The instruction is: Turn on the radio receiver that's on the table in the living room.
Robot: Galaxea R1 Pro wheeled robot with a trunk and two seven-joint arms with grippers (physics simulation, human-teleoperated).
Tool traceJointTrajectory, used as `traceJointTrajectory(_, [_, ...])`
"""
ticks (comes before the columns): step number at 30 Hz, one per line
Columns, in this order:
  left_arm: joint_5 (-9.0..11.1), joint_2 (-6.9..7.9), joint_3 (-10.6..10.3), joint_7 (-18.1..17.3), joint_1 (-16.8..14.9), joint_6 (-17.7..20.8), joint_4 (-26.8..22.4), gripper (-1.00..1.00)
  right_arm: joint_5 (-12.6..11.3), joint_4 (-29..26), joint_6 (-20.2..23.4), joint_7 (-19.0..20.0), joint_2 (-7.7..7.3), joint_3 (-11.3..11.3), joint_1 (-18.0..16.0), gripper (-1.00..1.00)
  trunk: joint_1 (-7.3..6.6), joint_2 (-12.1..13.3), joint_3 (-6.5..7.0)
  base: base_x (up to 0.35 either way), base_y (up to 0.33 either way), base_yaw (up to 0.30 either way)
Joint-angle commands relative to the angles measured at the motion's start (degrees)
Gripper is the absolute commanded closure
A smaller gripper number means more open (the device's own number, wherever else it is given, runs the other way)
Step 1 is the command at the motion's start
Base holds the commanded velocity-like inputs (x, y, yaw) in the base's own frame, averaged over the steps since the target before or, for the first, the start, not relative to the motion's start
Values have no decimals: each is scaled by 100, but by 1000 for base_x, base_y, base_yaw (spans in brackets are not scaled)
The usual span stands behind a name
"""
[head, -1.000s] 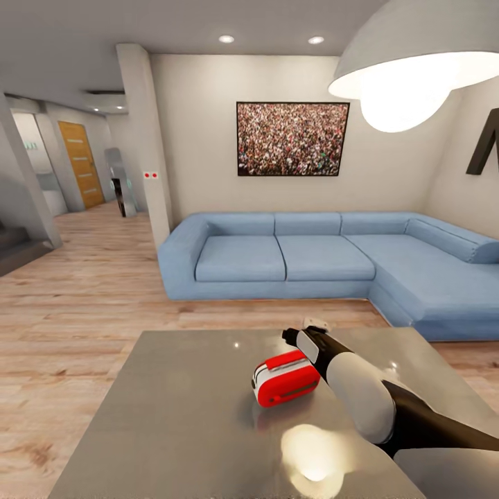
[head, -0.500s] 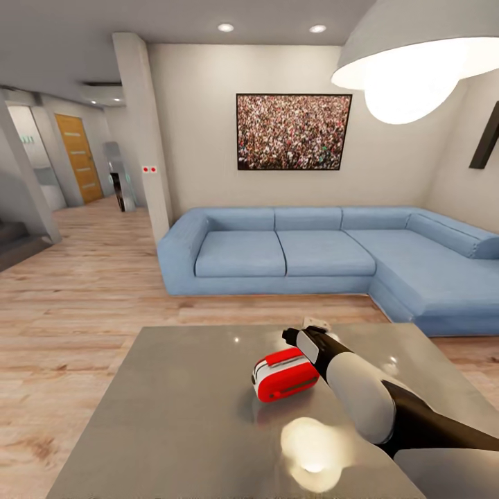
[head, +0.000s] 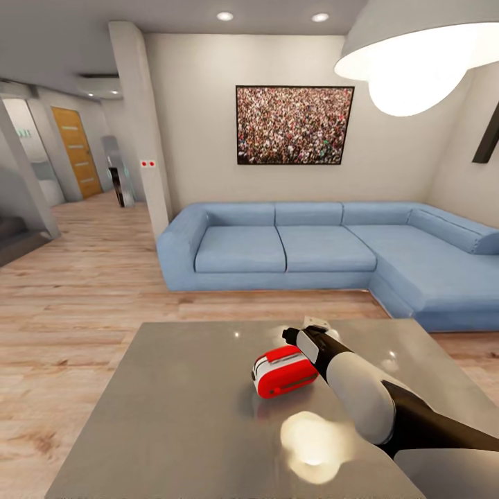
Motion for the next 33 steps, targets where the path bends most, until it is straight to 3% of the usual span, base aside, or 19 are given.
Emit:
traceJointTrajectory(1, [-1,-4,-2,0,0,2,101,-100,2,0,0,0,0,0,0,-100,0,0,-9,0,0,0])
traceJointTrajectory(6, [13,-88,-8,-18,-2,5,672,-100,2,-8,-6,6,0,0,-1,-100,0,0,-34,0,0,0])
traceJointTrajectory(11, [23,-295,-2,-29,0,12,1156,-100,1,-9,-9,8,0,0,-1,-100,0,0,-36,0,0,0])
traceJointTrajectory(33, [24,-330,-1,-35,1,22,1274,-100,0,-18,0,8,0,-1,-1,-100,0,0,-36,0,0,0])
